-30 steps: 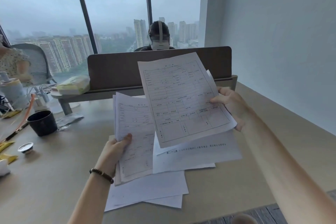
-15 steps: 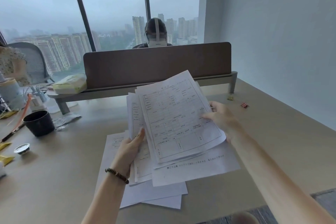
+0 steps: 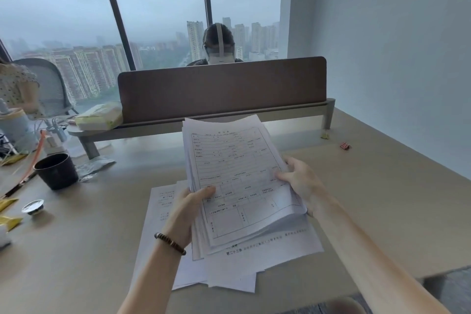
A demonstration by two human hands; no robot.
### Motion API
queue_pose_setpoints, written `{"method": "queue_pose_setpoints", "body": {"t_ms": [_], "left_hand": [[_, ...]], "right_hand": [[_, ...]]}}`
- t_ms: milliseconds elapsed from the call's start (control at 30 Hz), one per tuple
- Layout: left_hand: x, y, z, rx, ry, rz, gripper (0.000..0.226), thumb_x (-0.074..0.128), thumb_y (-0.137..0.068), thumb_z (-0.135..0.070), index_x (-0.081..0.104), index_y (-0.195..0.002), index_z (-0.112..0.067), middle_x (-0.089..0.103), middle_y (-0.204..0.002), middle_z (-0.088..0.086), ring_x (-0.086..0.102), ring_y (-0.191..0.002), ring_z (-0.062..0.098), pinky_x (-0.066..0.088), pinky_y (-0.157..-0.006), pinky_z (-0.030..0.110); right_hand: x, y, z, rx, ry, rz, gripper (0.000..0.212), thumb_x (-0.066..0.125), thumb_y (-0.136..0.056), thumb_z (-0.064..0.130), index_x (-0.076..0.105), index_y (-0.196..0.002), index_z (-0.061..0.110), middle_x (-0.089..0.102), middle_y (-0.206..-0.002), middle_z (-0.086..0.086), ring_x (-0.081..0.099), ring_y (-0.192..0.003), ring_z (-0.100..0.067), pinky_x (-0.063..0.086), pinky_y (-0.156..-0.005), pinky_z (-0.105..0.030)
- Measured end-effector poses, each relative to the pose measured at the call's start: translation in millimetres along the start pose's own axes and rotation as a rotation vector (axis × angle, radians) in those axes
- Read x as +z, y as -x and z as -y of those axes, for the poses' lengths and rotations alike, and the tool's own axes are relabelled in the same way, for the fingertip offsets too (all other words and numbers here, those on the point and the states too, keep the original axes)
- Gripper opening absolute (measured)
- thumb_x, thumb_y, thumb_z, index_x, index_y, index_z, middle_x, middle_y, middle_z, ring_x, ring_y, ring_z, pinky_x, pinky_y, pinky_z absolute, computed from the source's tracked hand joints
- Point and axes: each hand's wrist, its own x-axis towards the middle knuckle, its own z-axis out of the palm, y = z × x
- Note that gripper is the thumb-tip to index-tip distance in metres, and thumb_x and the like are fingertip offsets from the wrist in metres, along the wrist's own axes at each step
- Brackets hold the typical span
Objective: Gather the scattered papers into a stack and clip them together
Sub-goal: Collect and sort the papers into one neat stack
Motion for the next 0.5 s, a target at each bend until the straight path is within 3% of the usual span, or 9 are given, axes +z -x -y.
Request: {"method": "queue_pose_setpoints", "body": {"t_ms": [67, 200, 267, 367, 500], "left_hand": [[-0.8, 0.3, -4.0, 0.067, -0.048, -0.009, 0.018, 0.060, -0.094, -0.006, 0.071, -0.108, -0.009, 0.078, -0.102, 0.011, 0.075, -0.090, 0.028, 0.061, -0.074, 0.040], [-4.3, 0.1, -10.7, 0.295, -0.188, -0.064, 0.017, 0.059, -0.096, -0.011, 0.071, -0.109, -0.010, 0.077, -0.101, 0.001, 0.073, -0.092, 0.014, 0.060, -0.070, 0.023], [-6.6, -1.9, -11.8, 0.368, -0.220, -0.068, 0.017, 0.058, -0.097, -0.014, 0.071, -0.108, -0.011, 0.076, -0.104, 0.004, 0.072, -0.097, 0.017, 0.060, -0.074, 0.026], [-8.3, -3.9, -11.2, 0.404, -0.227, -0.094, 0.013, 0.060, -0.096, -0.017, 0.073, -0.099, -0.017, 0.076, -0.101, 0.004, 0.072, -0.097, 0.020, 0.059, -0.077, 0.032], [-7.1, 1.7, -5.0, 0.360, -0.181, -0.087, 0.018, 0.063, -0.093, -0.022, 0.074, -0.104, -0.012, 0.078, -0.100, 0.004, 0.074, -0.094, 0.019, 0.059, -0.071, 0.026]], "right_hand": [[2.1, -0.5, 0.1, -0.067, -0.009, -0.014, 0.029, 0.059, -0.096, -0.002, 0.067, -0.118, 0.016, 0.079, -0.106, -0.005, 0.076, -0.097, -0.026, 0.061, -0.086, -0.043], [10.1, 3.6, 1.9, -0.159, 0.016, -0.042, 0.027, 0.060, -0.097, -0.001, 0.070, -0.113, 0.017, 0.078, -0.108, 0.000, 0.074, -0.098, -0.016, 0.061, -0.088, -0.033], [14.8, 6.9, 3.4, -0.192, 0.017, -0.059, 0.026, 0.058, -0.098, -0.001, 0.068, -0.112, 0.018, 0.076, -0.106, 0.005, 0.072, -0.097, -0.010, 0.060, -0.087, -0.027], [20.8, 10.7, 0.2, -0.220, -0.015, -0.088, 0.026, 0.054, -0.100, 0.001, 0.066, -0.116, 0.017, 0.075, -0.107, 0.008, 0.071, -0.097, -0.009, 0.060, -0.082, -0.026], [26.5, 13.7, -15.2, -0.228, -0.099, -0.093, 0.025, 0.054, -0.100, 0.004, 0.060, -0.122, 0.013, 0.074, -0.115, 0.000, 0.071, -0.105, -0.016, 0.059, -0.077, -0.024]]}}
